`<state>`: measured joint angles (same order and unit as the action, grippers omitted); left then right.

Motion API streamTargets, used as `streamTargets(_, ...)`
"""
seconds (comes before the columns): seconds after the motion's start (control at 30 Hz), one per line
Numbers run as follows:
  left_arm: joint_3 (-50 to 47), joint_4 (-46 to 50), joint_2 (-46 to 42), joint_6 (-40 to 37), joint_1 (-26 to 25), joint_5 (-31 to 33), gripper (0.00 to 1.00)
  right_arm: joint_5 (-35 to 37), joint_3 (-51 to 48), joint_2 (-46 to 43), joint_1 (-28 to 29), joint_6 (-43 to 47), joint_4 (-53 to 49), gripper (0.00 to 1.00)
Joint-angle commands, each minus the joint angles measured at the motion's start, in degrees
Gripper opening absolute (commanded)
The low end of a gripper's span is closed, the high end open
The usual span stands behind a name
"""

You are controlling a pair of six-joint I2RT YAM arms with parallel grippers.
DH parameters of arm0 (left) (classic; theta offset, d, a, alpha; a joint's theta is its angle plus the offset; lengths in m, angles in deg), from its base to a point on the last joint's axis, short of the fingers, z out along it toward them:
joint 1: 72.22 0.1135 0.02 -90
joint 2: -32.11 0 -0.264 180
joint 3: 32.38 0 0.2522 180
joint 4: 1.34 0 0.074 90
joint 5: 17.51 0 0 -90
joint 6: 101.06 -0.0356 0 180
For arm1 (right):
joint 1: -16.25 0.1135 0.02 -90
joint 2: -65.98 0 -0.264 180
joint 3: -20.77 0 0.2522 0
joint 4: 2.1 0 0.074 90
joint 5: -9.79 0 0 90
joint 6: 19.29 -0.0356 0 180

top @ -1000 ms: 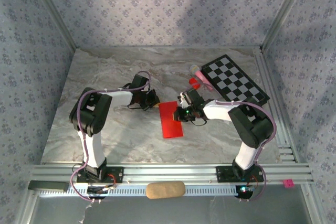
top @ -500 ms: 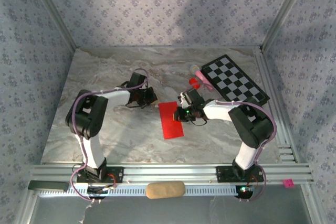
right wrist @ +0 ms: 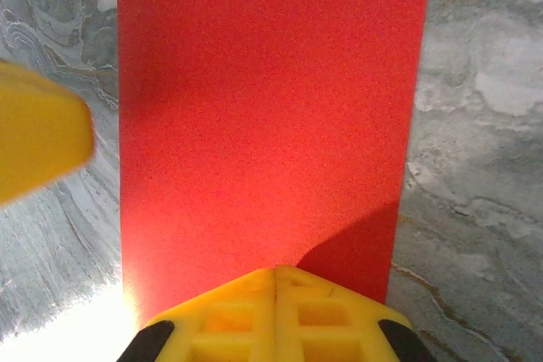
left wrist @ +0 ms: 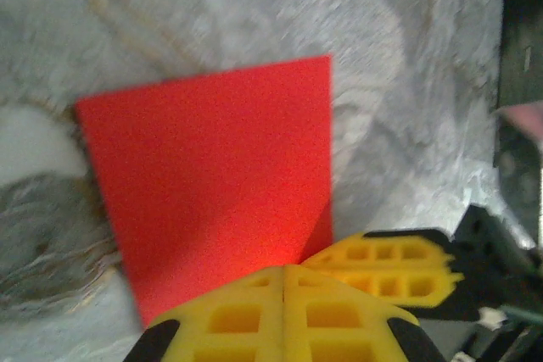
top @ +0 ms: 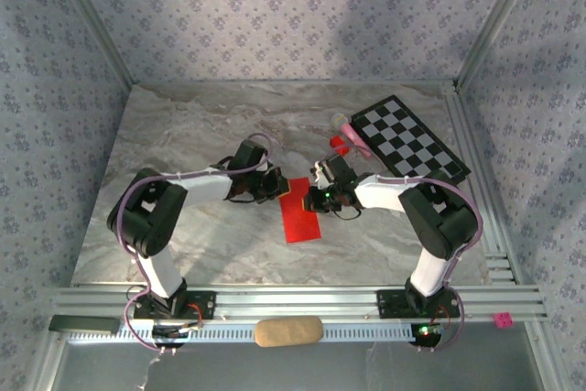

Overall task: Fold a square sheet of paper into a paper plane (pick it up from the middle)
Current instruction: First fold the square sheet of paper in half at the center of the table.

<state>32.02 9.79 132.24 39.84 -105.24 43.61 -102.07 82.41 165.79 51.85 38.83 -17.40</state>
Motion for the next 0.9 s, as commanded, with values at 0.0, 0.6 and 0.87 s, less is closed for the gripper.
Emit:
streamTargets(0.0, -1.59, -4.13, 0.5, 0.59, 0.03, -3.48, 0.0, 4.29, -2.61, 1.84, -0.44, 0.5, -9.37, 0.0)
streamTargets(0.6, -4.08, 4.16, -1.27, -6.28, 1.12, 1.73, 0.01, 4.38, -2.93, 1.81, -0.32, 0.27, -9.01, 0.0)
streamTargets(0.87, -2.05, 2.08, -3.62, -1.19, -3.49, 0.04, 0.05, 4.47, -2.68, 1.9, -0.26, 0.14, -9.06, 0.0)
